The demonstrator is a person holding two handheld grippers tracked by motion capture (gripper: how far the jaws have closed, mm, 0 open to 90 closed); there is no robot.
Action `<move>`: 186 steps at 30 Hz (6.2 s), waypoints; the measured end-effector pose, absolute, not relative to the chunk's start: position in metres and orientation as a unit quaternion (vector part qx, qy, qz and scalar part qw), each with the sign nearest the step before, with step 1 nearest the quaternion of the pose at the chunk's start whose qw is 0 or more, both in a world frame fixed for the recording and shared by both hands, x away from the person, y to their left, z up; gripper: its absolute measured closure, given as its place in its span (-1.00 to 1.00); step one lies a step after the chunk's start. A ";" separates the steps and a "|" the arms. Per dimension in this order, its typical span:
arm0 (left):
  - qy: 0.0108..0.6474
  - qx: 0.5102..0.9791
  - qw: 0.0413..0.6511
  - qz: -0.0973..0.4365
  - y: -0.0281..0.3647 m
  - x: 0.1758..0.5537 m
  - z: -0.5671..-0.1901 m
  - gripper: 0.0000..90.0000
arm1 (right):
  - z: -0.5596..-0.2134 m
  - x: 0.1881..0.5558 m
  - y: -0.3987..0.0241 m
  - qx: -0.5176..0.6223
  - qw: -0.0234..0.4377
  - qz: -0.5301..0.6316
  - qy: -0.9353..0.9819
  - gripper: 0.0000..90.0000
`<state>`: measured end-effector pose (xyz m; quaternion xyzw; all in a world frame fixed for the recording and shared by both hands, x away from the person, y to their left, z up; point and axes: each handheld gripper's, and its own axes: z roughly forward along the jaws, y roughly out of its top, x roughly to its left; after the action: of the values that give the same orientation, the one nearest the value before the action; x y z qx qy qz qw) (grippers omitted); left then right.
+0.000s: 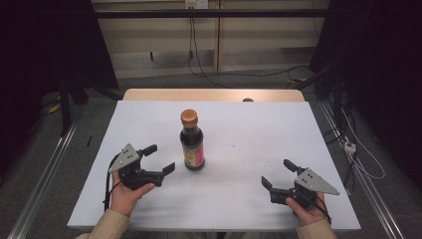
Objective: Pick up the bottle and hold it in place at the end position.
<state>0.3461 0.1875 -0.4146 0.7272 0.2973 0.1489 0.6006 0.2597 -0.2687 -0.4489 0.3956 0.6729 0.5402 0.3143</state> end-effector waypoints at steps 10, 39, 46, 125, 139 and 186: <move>0.296 0.722 0.609 0.141 0.163 0.355 -0.409 -0.88 | -0.449 0.260 -0.269 0.396 0.314 0.541 0.673 -0.90; 0.272 0.737 0.599 0.156 0.117 0.375 -0.399 -0.68 | -0.449 0.260 -0.269 0.399 0.308 0.542 0.672 -0.88; 0.277 0.738 0.591 0.170 0.105 0.380 -0.401 -0.65 | -0.449 0.259 -0.269 0.398 0.310 0.541 0.673 -0.87; 0.230 0.752 0.596 0.160 0.064 0.435 -0.388 -0.39 | -0.448 0.256 -0.273 0.402 0.306 0.552 0.664 -0.87; 0.228 0.760 0.589 0.150 0.055 0.448 -0.391 -0.39 | -0.449 0.256 -0.275 0.407 0.303 0.551 0.662 -0.87; 0.204 0.766 0.592 0.146 0.033 0.468 -0.400 -0.39 | -0.449 0.255 -0.279 0.410 0.309 0.548 0.660 -0.87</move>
<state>0.4678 0.0329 -0.4004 0.7661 0.2036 0.1461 0.5918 0.2545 -0.2786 -0.4495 0.4102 0.6604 0.5481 0.3086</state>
